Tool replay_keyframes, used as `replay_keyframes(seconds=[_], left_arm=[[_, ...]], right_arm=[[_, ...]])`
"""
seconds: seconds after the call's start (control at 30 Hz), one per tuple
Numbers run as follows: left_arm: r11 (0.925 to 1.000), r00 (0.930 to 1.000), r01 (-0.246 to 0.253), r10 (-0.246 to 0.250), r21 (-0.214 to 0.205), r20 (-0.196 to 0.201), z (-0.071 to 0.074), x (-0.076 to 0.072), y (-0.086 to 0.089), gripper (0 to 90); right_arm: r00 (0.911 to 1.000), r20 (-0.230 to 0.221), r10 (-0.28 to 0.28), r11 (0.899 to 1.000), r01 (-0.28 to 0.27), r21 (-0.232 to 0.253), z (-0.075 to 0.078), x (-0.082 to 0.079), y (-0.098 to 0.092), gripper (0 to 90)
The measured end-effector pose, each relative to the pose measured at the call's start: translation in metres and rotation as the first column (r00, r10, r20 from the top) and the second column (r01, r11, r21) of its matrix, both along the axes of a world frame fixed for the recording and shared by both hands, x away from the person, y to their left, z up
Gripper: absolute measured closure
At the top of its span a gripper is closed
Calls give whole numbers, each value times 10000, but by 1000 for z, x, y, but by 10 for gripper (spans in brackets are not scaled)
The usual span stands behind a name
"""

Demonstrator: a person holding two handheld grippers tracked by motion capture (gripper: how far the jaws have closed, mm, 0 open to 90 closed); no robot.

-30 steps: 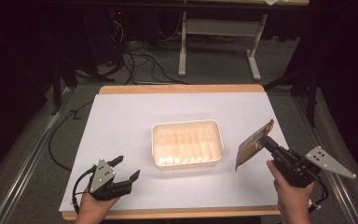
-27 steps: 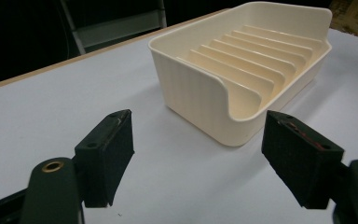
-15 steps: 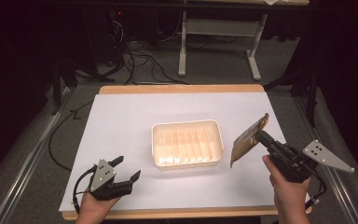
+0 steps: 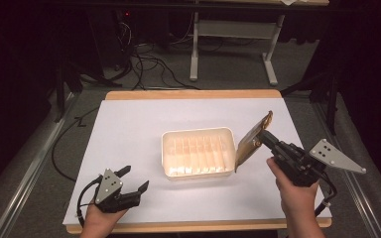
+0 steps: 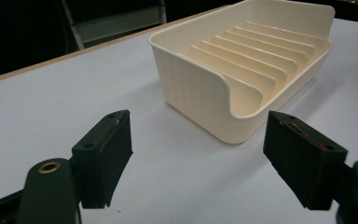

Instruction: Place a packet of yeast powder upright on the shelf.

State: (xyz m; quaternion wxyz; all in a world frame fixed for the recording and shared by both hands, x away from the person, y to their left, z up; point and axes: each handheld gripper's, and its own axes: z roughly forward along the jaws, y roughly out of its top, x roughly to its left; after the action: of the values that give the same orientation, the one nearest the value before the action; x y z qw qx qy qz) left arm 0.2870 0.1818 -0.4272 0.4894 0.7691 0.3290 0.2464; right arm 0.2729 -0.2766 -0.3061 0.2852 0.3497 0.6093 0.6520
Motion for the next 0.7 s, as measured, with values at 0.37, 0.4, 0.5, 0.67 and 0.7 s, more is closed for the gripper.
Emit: replay_keyframes(seconds=[0.37, 0.4, 0.5, 0.67, 0.7], left_arm=[[9999, 9999, -117, 117, -58, 51, 1, 0, 2, 240], [9999, 9999, -127, 128, -67, 60, 1, 0, 2, 240], [9999, 9999, -138, 138, -97, 36, 1, 0, 3, 240], [9998, 9998, -169, 170, -127, 48, 1, 0, 4, 240], [9998, 9998, -167, 168, -129, 53, 1, 0, 4, 240]], right_arm=[[9968, 1, 805, 9967, -805, -117, 4, 17, 37, 900], [9959, 14, 907, 9958, -907, -115, 3, 19, 41, 900], [9936, -51, 1129, 9936, -1130, -80, 0, 25, 53, 900], [9893, -166, 1448, 9894, -1450, -103, -5, 36, 69, 900], [9885, -152, 1503, 9885, -1505, -122, -6, 37, 72, 900]])
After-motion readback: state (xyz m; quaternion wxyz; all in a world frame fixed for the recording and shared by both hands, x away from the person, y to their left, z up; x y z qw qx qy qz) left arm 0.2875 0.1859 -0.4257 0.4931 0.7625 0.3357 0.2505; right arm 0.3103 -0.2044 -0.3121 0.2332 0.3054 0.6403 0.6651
